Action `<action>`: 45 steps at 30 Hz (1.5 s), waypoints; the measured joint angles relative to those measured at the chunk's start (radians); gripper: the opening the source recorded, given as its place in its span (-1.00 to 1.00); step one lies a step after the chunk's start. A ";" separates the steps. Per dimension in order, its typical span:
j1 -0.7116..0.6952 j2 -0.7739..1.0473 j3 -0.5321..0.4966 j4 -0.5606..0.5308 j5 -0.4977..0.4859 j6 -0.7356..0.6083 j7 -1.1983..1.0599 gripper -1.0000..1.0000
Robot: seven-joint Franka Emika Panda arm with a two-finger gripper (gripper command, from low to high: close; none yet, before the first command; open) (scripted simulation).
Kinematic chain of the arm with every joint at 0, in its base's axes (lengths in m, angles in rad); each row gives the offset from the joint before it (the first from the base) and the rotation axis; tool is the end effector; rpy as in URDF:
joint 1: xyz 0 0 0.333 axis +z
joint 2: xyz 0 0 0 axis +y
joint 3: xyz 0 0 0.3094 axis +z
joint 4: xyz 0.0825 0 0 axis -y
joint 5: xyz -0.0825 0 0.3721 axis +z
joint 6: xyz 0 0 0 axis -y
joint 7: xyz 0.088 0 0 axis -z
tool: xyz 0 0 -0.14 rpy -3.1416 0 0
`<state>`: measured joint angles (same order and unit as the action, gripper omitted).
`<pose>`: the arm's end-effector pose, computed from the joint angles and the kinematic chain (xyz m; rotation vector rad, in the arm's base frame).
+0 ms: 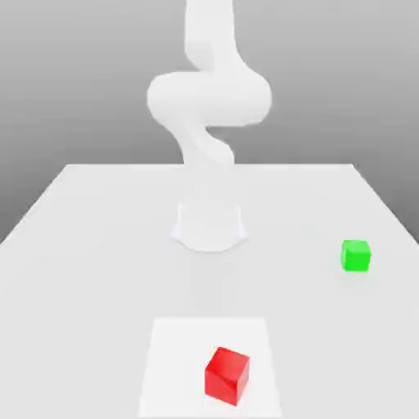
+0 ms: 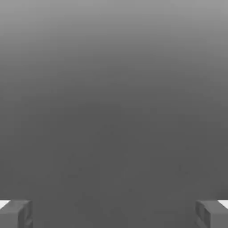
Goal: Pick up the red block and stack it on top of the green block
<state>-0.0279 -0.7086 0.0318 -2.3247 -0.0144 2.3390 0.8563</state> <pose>0.3955 0.0043 0.6403 -2.4761 1.1149 -0.9539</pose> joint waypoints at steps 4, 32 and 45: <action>-0.041 0.151 0.047 -0.041 -0.028 0.064 0.096 0.00; -0.053 1.044 0.081 -0.209 -0.121 0.527 0.528 -1.00; 0.018 0.774 0.224 -0.272 0.047 0.338 0.412 -1.00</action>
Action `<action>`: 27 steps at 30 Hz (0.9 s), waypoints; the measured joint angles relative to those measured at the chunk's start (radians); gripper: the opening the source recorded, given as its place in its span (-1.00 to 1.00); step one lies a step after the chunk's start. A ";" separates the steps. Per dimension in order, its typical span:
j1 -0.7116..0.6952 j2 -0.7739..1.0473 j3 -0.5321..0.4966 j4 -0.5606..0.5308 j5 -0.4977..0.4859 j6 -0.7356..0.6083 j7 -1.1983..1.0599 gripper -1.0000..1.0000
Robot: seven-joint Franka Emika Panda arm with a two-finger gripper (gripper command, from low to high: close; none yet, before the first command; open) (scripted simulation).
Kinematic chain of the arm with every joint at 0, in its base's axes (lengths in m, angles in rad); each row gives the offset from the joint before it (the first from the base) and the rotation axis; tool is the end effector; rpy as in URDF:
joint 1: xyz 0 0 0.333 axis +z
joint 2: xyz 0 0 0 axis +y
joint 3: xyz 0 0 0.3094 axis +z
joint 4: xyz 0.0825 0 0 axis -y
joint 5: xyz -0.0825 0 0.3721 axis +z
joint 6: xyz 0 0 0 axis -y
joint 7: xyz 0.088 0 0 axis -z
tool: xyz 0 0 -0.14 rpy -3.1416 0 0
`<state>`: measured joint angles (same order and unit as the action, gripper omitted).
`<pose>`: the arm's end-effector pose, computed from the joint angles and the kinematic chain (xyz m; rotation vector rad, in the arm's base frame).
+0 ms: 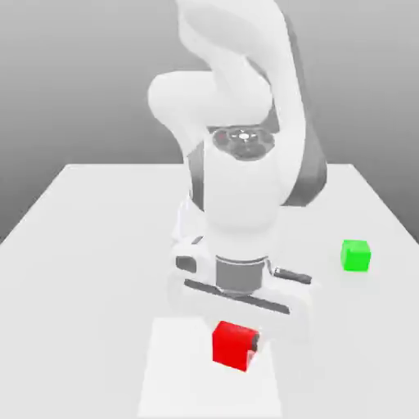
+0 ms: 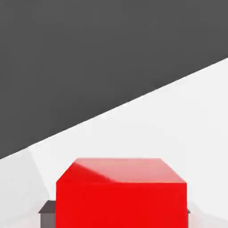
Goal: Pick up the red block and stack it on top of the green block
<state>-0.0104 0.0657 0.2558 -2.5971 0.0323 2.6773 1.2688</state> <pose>0.4241 0.1076 0.2063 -2.6868 1.5613 0.0149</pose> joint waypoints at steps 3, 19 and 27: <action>0.125 -0.080 0.053 -0.034 0.080 -0.033 -0.052 -1.00; 0.599 -0.344 0.330 -0.255 0.320 -0.066 -0.198 -1.00; 0.631 -0.253 0.427 -0.307 0.262 0.071 -0.160 -1.00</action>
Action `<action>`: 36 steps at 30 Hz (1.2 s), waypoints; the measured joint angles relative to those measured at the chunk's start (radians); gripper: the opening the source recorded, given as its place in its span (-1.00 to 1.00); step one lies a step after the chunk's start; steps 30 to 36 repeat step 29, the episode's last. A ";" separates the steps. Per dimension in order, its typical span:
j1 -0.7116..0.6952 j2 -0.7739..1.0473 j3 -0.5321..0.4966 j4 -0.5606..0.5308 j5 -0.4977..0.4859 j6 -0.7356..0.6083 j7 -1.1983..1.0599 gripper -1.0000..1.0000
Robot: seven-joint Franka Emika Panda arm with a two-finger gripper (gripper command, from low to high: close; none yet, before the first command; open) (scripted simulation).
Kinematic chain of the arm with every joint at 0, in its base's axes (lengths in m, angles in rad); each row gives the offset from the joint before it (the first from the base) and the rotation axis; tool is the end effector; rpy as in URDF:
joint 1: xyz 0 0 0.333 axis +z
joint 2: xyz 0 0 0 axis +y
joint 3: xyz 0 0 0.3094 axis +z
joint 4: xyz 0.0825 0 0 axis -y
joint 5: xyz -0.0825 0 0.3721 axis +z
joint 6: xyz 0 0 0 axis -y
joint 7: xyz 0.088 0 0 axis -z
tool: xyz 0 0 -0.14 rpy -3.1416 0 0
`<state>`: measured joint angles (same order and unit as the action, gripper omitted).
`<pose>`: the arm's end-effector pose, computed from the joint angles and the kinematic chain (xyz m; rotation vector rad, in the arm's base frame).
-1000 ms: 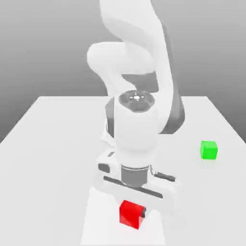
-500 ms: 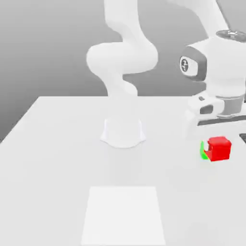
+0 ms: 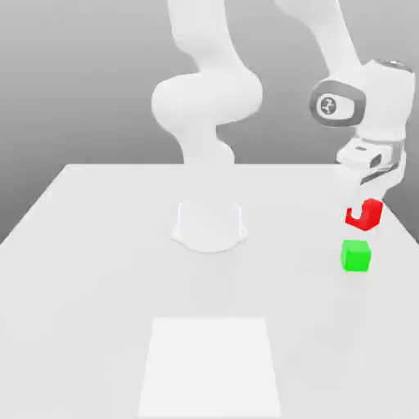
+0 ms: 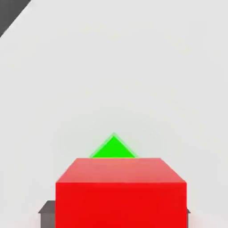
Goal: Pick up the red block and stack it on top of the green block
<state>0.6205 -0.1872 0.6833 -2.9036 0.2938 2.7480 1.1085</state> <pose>0.1151 0.3187 0.1976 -3.1349 0.1336 -0.0119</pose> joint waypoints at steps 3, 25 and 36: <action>-0.040 0.069 0.021 -0.001 -0.081 0.065 0.056 -1.00; 0.067 0.023 -0.082 -0.002 -0.061 0.017 0.042 1.00; 0.109 -0.060 -0.110 -0.003 0.003 -0.066 0.000 1.00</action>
